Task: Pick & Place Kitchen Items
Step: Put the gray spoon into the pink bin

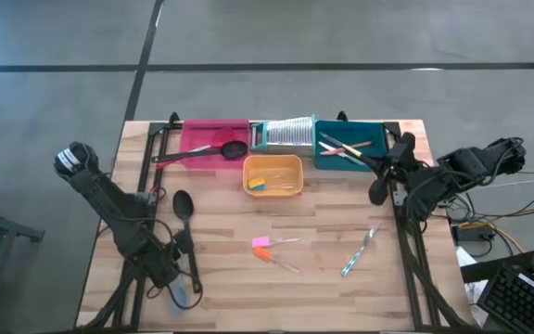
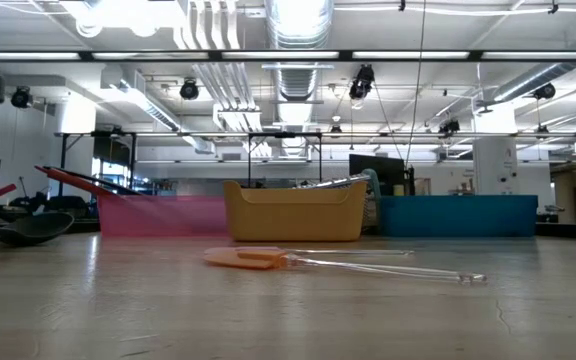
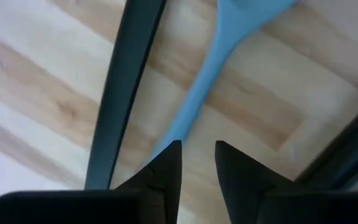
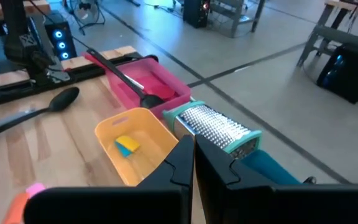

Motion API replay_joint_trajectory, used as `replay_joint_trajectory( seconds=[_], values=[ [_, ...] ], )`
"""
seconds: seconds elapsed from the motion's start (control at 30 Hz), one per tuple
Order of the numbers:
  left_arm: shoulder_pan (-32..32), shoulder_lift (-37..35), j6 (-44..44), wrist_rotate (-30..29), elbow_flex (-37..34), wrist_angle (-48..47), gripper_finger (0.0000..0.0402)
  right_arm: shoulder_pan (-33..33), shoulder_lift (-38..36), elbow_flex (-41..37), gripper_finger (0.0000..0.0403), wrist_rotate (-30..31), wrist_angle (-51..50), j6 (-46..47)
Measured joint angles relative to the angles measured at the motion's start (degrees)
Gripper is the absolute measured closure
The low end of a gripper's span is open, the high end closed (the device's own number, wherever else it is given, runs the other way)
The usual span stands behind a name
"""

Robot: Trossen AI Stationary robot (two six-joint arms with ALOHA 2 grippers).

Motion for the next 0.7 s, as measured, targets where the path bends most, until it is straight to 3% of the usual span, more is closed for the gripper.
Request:
replay_joint_trajectory(
  seconds=[0.7],
  values=[
    [0.0, 0.1, 3.4, 0.8, -7.2, 16.4, 0.0312, 0.0, 0.0, 1.0, 0.0394, 0.1, 0.0, -1.9]
  ],
)
